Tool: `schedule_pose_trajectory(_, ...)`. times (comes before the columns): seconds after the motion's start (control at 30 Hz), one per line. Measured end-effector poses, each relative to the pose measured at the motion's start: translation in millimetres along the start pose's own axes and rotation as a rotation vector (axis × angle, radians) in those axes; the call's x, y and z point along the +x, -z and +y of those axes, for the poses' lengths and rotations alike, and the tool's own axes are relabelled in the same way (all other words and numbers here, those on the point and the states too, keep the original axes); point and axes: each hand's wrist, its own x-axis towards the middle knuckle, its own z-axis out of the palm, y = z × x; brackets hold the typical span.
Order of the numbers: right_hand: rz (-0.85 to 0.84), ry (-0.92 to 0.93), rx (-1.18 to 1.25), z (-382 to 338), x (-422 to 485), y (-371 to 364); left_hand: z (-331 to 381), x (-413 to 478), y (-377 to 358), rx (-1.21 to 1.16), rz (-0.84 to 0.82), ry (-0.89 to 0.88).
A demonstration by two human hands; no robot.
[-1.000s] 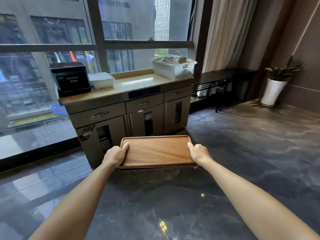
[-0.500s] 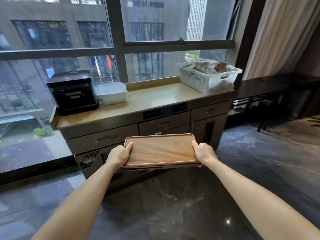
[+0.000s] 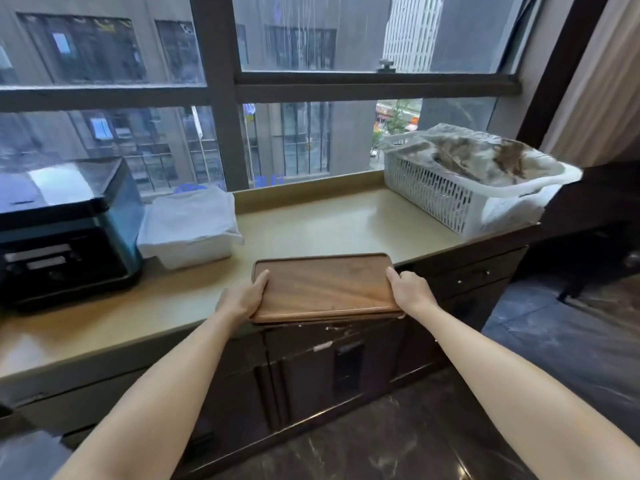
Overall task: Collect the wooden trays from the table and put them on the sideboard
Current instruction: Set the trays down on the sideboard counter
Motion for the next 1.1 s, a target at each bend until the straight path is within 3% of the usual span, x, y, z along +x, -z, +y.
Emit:
schedule_pose_trajectory(0.53, -0.234, 0.144, -0.092, -89.8, 371.6, -64.9, 66.5, 294.6, -48.5, -0.171, 0.081, 0.241)
schedule_pose_trajectory(0.7, -0.282, 0.165, -0.116, -113.1, 436.6, -84.3, 76.1, 354.4, -49.6, -0.123, 0.082, 0.310)
schedule_pose_trajectory(1.1, -0.293, 0.095, -0.141, -133.1, 522.2, -121.6, 83.6, 466.2, -62.2, 0.058, 0.029, 0.282)
